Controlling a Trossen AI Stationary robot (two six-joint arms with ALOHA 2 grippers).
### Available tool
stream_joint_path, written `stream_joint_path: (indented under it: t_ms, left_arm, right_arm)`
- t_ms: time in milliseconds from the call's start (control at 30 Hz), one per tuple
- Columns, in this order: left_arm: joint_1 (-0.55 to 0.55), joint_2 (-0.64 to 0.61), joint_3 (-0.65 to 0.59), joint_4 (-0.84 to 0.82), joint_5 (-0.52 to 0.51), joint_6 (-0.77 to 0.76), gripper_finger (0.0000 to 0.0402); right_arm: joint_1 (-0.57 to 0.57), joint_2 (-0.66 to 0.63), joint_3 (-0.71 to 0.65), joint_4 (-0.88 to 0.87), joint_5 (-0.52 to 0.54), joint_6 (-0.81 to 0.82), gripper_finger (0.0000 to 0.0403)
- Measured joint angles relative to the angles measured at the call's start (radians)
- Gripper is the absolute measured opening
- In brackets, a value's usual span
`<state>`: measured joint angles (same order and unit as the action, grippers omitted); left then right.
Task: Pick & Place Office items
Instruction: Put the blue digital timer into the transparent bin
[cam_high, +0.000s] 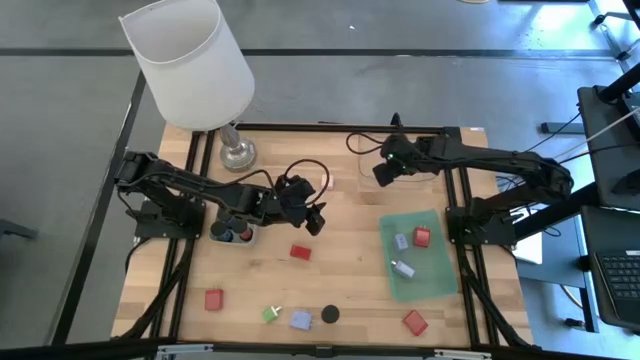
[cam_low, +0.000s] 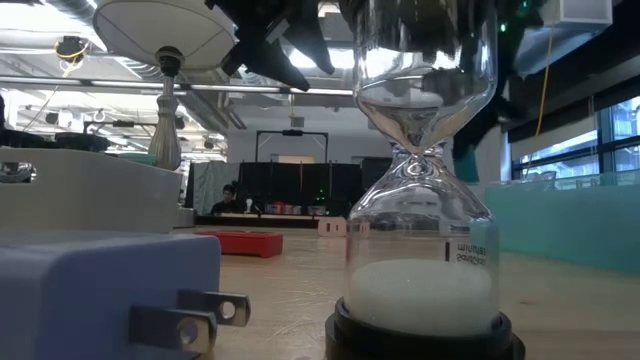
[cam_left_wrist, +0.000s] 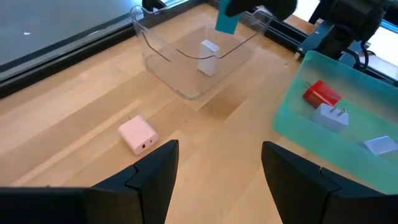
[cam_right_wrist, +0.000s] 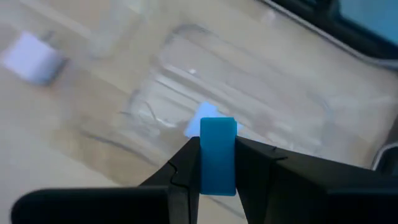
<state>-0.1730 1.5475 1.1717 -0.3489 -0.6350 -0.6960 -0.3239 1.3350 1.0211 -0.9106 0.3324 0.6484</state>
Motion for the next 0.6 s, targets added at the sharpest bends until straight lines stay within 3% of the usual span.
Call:
stream_joint_path:
  t_ms: [400, 600]
  left_arm:
    - [0.03, 0.0, 0.0, -0.001, -0.001, 0.002, 0.0226]
    - [0.032, 0.0, 0.0, -0.001, -0.001, 0.002, 0.0226]
  right_arm:
    - [-0.109, 0.0, -0.151, 0.143, -0.015, 0.024, 0.0075]
    - [-0.137, 0.0, -0.234, 0.279, -0.075, 0.033, 0.0075]
